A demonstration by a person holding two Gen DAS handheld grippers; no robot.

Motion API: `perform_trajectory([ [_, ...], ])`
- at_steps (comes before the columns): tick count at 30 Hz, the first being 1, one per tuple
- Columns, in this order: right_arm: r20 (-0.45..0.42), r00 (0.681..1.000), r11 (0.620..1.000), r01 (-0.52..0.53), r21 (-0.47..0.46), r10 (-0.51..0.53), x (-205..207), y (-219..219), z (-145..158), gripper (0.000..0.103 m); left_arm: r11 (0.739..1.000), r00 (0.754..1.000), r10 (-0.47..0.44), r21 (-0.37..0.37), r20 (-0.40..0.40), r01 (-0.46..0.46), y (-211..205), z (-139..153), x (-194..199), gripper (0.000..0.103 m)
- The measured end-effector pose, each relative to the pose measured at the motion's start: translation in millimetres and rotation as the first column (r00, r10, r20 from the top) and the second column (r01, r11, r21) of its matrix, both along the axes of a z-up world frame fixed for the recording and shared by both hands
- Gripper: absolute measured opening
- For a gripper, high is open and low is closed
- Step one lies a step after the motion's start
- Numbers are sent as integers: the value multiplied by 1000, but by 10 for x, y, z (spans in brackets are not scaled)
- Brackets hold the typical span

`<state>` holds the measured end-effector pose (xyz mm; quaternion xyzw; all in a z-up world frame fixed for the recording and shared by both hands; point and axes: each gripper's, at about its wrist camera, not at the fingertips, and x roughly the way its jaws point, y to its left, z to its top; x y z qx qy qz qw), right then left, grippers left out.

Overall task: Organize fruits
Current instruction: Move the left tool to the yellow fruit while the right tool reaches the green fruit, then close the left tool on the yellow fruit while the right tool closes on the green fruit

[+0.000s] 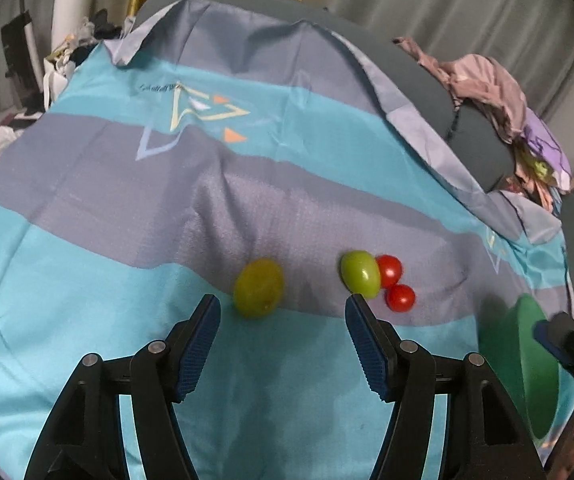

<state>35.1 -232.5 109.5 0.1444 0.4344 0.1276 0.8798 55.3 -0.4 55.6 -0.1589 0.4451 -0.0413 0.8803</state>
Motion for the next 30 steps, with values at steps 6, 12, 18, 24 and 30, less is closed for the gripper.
perform_trajectory([
  [6, -116, 991, 998, -62, -9, 60, 567, 494, -333, 52, 999, 1000, -2, 33, -6, 2, 44, -63, 90, 65],
  [12, -167, 983, 991, -88, -98, 71, 884, 729, -569, 48, 999, 998, 20, 38, -60, -17, 116, -189, 213, 65],
  [18, -180, 980, 979, -117, -169, 86, 1014, 841, -729, 40, 1000, 997, 6, 18, -72, -5, 105, -239, 245, 62],
  [24, -169, 982, 967, -118, -226, 81, 1063, 890, -795, 40, 999, 994, 12, 32, -110, -8, 68, -334, 311, 56],
  [30, -194, 977, 962, -132, -241, 85, 1130, 924, -923, 39, 999, 993, 5, 48, -119, 1, 34, -369, 324, 46],
])
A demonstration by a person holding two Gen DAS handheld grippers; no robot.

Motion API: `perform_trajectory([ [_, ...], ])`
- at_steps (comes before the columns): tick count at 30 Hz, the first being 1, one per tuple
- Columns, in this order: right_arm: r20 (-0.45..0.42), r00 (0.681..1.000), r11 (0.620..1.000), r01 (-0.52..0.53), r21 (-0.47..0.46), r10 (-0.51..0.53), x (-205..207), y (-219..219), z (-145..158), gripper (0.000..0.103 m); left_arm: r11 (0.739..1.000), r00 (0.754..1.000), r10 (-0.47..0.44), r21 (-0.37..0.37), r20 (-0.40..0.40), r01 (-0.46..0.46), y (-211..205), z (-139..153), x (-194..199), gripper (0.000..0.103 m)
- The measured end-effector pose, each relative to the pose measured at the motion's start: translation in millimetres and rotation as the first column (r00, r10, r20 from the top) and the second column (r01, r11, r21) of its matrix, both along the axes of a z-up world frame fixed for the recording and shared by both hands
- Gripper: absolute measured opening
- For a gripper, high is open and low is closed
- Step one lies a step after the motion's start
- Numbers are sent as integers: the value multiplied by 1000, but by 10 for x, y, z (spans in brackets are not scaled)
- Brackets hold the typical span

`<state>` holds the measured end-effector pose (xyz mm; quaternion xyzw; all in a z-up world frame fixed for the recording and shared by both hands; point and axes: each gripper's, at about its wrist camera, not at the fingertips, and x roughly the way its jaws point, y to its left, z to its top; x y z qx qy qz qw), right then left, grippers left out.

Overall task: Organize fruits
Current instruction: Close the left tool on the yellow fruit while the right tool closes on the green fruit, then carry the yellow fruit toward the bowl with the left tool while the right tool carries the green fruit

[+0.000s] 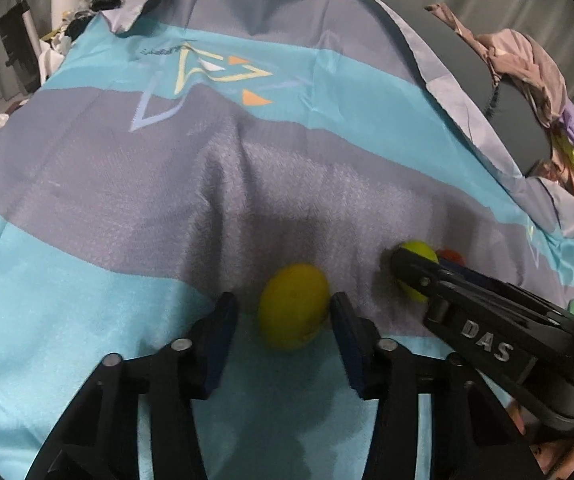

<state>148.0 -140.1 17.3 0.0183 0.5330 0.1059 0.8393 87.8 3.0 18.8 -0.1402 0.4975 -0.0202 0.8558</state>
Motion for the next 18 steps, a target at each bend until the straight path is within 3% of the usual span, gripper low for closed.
perform_trajectory([
  [2, 13, 1000, 1000, -2, -8, 2, -11, 9, -36, 35, 1000, 1000, -6, 10, -8, 6, -9, -8, 4, 40],
  [7, 34, 999, 1000, -21, -18, 22, -41, 50, -49, 35, 998, 1000, -10, 66, 0, 10, -59, -25, -4, 38],
  [18, 31, 999, 998, -15, 63, 13, -380, -153, 128, 35, 998, 1000, -10, 66, 10, 9, -74, 58, -101, 37],
])
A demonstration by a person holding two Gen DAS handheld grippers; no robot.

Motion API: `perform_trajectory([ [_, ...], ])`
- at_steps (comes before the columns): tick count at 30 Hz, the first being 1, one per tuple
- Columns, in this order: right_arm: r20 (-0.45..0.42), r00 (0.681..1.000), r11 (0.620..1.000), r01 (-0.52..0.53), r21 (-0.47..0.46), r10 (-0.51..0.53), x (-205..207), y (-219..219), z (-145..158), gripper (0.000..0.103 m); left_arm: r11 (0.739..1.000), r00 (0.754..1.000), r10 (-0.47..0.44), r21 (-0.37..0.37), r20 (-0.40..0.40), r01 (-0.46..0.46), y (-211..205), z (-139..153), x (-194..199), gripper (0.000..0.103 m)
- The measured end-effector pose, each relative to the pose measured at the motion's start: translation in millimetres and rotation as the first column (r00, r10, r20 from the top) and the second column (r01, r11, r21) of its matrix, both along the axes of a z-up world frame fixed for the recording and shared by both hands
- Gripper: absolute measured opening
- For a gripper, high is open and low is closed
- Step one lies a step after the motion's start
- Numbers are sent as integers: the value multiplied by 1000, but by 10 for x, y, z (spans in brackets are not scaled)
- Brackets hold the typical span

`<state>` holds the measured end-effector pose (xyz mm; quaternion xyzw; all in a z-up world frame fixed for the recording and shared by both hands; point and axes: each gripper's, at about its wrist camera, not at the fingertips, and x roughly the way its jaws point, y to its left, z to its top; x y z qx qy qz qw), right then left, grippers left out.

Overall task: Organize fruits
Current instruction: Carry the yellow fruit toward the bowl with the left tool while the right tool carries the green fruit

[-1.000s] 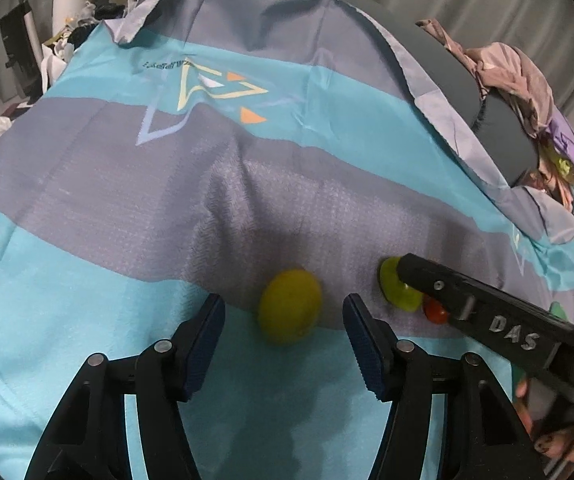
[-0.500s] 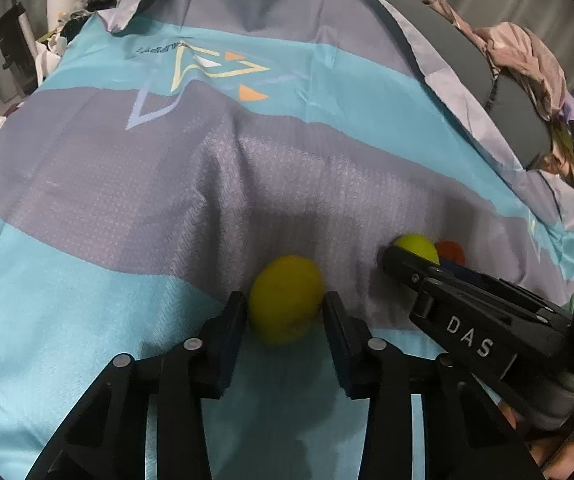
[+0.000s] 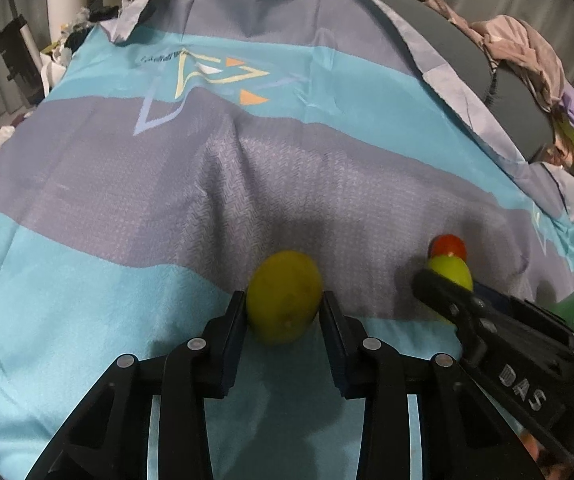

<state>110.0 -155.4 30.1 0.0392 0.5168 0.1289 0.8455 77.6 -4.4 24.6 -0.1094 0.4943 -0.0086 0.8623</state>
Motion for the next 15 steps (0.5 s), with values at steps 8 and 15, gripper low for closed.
perform_trajectory([
  [8, -24, 999, 998, -35, -45, 34, -520, -107, 17, 35, 1000, 1000, -22, 10, 3, 22, -69, 39, -172, 37],
  [15, 0, 1000, 997, -29, -73, 29, -691, -162, -4, 35, 999, 999, -46, 1, -12, 46, -148, 17, -233, 37],
])
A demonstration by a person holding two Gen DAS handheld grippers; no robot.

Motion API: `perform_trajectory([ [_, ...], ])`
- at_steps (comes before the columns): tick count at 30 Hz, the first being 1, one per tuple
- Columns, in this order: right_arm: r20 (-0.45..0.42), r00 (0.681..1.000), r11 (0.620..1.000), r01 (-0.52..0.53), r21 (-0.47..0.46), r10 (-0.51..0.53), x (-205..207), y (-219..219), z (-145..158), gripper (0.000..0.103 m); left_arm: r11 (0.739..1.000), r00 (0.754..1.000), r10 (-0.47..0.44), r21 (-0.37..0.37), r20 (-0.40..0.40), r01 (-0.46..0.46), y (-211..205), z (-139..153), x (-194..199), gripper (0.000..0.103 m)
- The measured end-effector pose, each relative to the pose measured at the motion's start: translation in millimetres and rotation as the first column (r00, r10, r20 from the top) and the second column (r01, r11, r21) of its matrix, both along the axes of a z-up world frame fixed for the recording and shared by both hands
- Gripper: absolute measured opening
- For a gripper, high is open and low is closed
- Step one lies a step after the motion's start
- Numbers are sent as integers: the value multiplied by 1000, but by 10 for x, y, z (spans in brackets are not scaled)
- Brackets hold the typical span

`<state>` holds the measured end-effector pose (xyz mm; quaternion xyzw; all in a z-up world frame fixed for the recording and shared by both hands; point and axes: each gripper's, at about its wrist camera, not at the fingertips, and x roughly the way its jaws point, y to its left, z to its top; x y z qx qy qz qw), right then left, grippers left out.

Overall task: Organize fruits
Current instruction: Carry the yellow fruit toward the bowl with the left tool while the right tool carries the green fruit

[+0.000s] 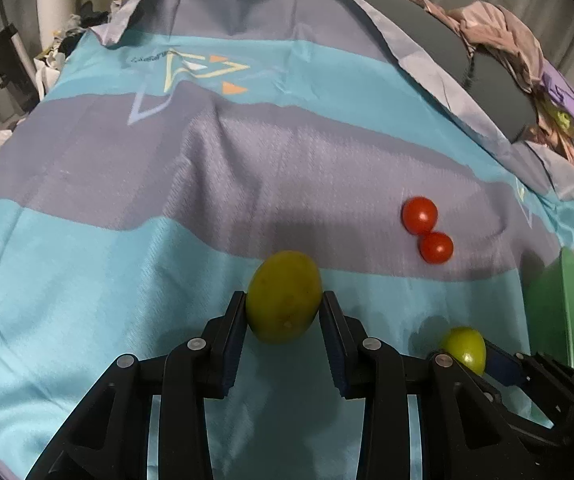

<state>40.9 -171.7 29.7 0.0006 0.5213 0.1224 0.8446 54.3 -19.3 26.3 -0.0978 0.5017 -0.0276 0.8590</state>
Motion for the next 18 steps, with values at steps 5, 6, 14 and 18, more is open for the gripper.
perform_trajectory([
  [5, -19, 1000, 1000, -12, 1, 12, 1, 10, -105, 35, 1000, 1000, -3, 16, -10, 4, -35, -41, -1, 37],
  [6, -29, 1000, 1000, -13, 7, 13, 3, 11, -132, 35, 1000, 1000, -2, 15, -13, 2, -36, -48, 4, 37],
  [14, -18, 1000, 1000, -16, 14, 16, -26, 2, -154, 35, 1000, 1000, 3, 31, -21, -3, -56, -82, 10, 37],
  [18, -11, 1000, 1000, -21, 9, 21, -39, 2, -156, 35, 999, 1000, 3, 34, -19, -2, -64, -84, 8, 37],
])
